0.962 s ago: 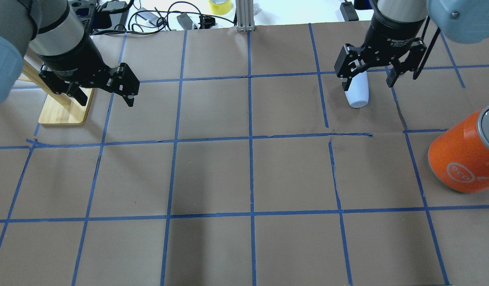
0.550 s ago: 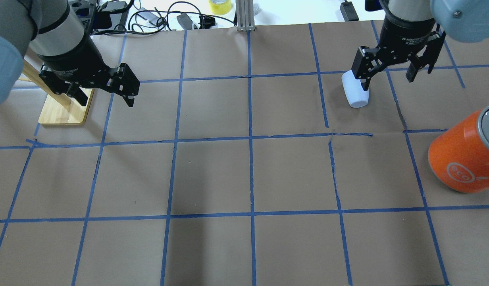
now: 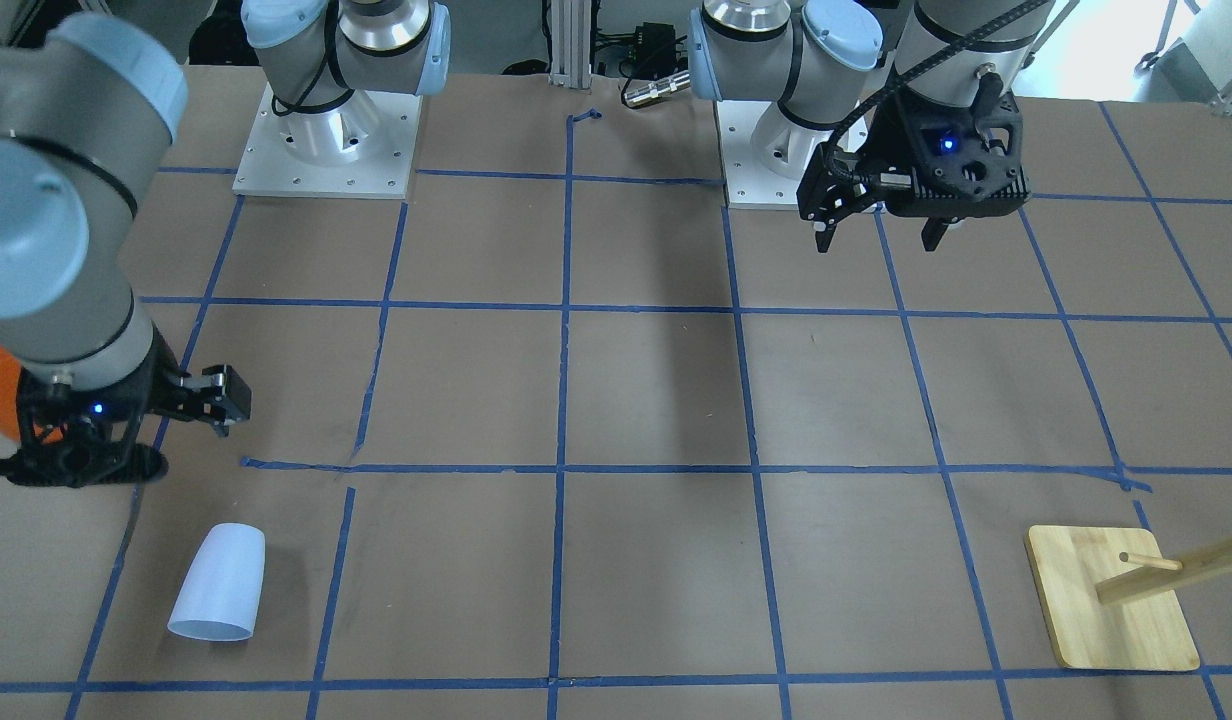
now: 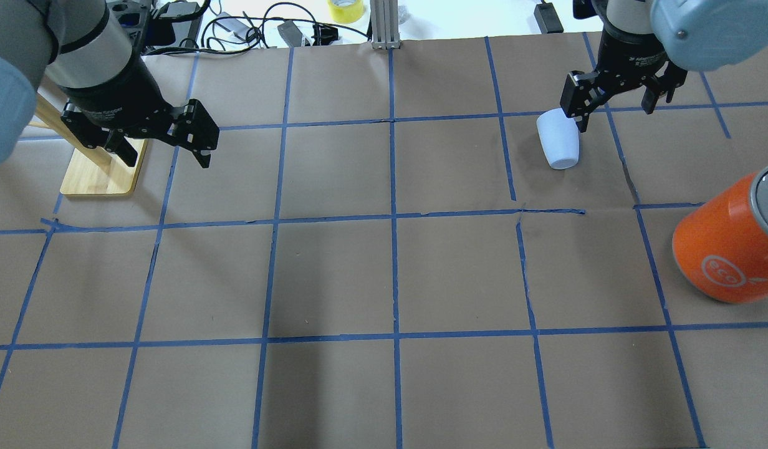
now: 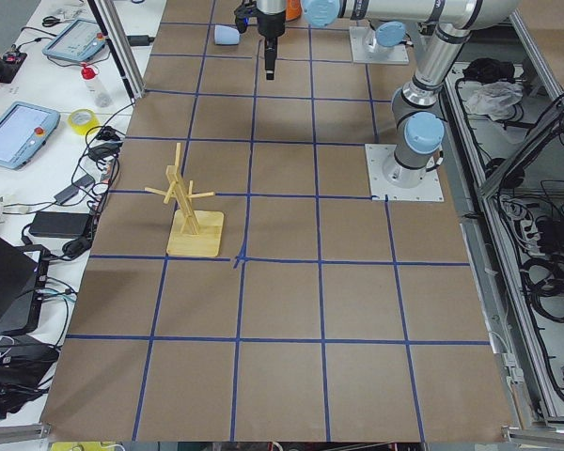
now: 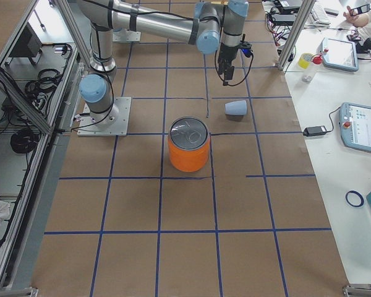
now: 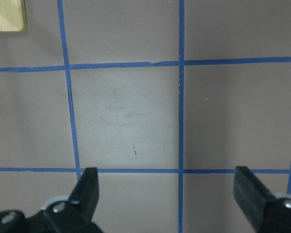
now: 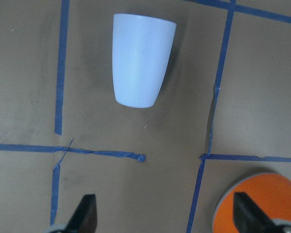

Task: Flip cup
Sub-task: 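Lower the right gripper onto the upside-down pale blue cup and grasp it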

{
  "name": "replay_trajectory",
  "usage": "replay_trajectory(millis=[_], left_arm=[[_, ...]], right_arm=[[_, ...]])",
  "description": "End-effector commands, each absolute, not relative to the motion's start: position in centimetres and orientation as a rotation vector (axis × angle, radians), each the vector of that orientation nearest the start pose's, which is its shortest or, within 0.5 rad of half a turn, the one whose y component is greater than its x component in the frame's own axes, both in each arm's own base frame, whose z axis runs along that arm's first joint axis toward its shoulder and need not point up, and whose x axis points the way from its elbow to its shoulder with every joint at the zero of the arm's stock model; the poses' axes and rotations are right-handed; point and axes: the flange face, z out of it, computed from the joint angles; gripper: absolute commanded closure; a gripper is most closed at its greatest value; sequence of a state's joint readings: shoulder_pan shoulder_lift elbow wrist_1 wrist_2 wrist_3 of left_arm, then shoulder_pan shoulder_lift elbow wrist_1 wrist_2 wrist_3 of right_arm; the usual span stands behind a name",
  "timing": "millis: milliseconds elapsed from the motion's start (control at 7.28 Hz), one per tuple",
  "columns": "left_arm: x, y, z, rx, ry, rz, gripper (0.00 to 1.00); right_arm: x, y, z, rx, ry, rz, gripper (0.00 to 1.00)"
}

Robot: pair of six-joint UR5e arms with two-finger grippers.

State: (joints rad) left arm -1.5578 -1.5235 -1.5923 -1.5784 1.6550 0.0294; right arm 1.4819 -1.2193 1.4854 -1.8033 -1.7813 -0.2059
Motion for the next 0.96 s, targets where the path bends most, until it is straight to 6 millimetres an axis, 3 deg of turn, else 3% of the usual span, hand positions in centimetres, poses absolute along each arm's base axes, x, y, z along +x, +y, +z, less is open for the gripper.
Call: replay_trajectory(millis=[0, 412, 824], left_arm=[[-11.8, -47.5, 50.0, 0.025, 3.057, -0.025, 0.0], [-11.9, -47.5, 50.1, 0.025, 3.058, -0.028, 0.0], [-11.9, -47.5, 50.1, 0.025, 3.058, -0.028, 0.0]], right_arm=[[4.4, -67.1, 27.6, -0.171, 3.344, 0.07, 0.0], [5.2, -68.5, 22.8, -0.035, 3.253, 0.058, 0.0], [4.9, -69.2, 20.1, -0.01, 3.253, 0.057, 0.0]])
